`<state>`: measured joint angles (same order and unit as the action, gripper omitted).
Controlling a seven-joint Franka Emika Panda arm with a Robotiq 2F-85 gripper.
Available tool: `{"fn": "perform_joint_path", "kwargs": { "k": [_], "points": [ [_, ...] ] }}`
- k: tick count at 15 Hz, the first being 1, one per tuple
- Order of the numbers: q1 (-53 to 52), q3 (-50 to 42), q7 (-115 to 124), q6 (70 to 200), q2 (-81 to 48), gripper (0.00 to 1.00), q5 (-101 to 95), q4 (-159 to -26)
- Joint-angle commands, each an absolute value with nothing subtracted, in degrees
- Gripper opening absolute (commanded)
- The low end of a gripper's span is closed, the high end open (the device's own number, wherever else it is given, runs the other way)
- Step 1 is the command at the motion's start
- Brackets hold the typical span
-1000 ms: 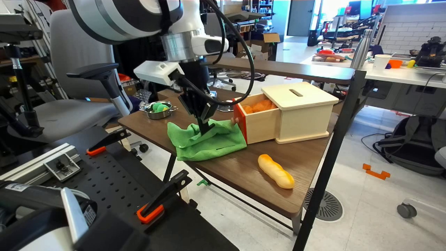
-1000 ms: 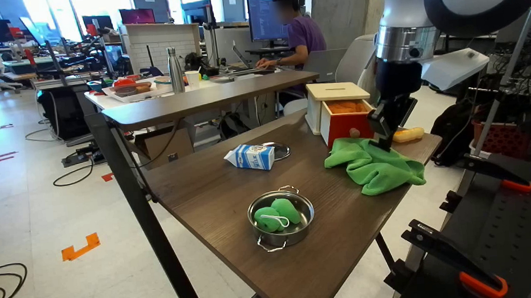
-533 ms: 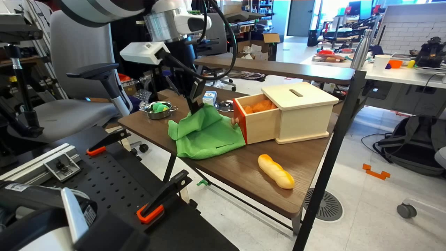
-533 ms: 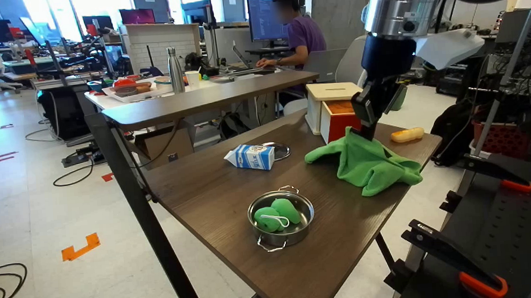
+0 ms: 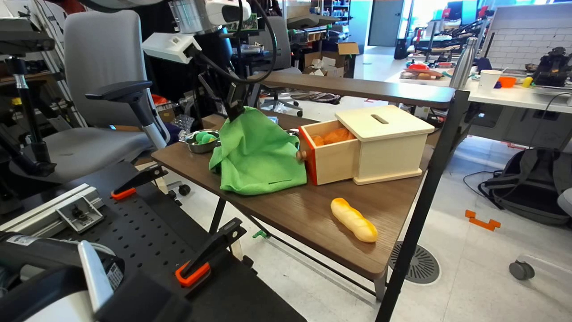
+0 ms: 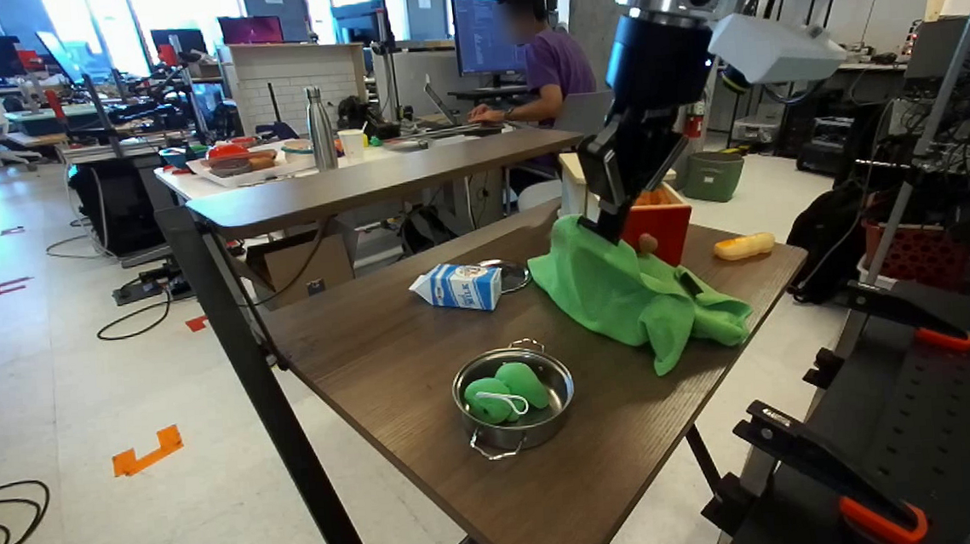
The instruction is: Unfold the green object on the table
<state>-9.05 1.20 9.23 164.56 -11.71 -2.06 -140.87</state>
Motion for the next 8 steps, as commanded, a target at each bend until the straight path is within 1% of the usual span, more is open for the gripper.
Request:
{"fn": "perform_joint_path", "kwargs": {
  "k": [1,5,8],
  "points": [
    [-5.3,6.4,3.4,163.9,-12.2,0.01,6.5,-137.5],
    [-3.7,8.7,0.2,163.6,-13.9,0.01,10.9,-134.0],
    [-3.9,8.4,0.4,163.2,-16.5,0.01,10.0,-131.7]
  ]
}}
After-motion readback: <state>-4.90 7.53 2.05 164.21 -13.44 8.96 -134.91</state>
